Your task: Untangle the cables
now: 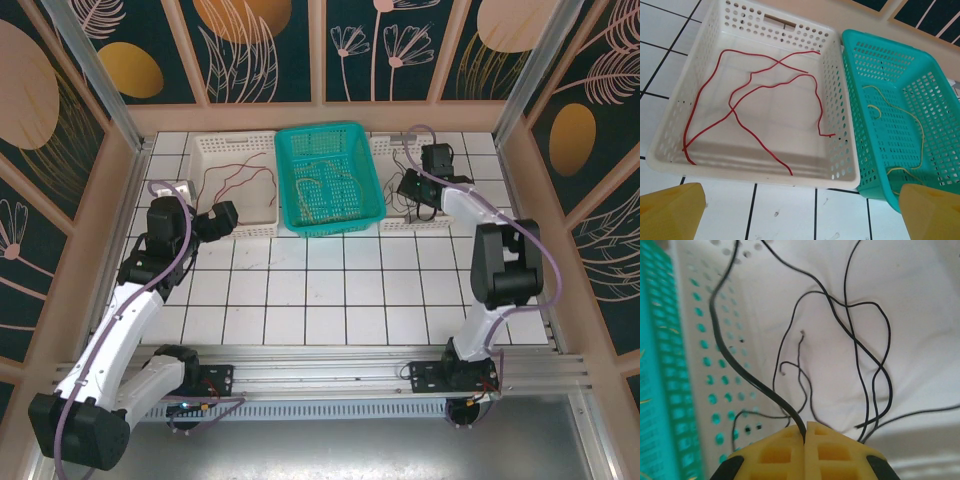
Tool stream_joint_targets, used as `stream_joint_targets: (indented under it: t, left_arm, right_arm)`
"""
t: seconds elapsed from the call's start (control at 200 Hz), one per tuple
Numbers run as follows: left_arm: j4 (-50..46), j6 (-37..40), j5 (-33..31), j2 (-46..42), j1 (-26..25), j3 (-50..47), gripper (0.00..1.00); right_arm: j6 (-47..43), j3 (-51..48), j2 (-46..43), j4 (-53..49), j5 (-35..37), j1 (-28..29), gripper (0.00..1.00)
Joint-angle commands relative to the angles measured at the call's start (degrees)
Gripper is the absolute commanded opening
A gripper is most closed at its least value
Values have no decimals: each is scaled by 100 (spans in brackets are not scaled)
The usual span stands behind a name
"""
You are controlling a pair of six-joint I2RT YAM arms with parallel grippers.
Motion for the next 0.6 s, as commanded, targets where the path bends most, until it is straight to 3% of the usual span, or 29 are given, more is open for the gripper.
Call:
stream_joint_targets:
  t: [0.0, 0.295, 0.41, 0.596]
  left_arm:
    - [99, 120, 101, 30, 46, -37, 98]
    - [73, 153, 106, 109, 48, -38, 98]
    - [64, 164, 89, 104, 49, -39, 99]
    - [64, 185, 92, 122, 44, -30, 98]
  right_arm:
    - [-23, 587, 436, -52, 537, 62, 0]
    - [-100, 1797, 1692, -644, 902, 6, 0]
    - [-172, 1811, 1577, -661, 963, 72, 0]
    - [-191, 1471, 710, -481, 941, 65, 24]
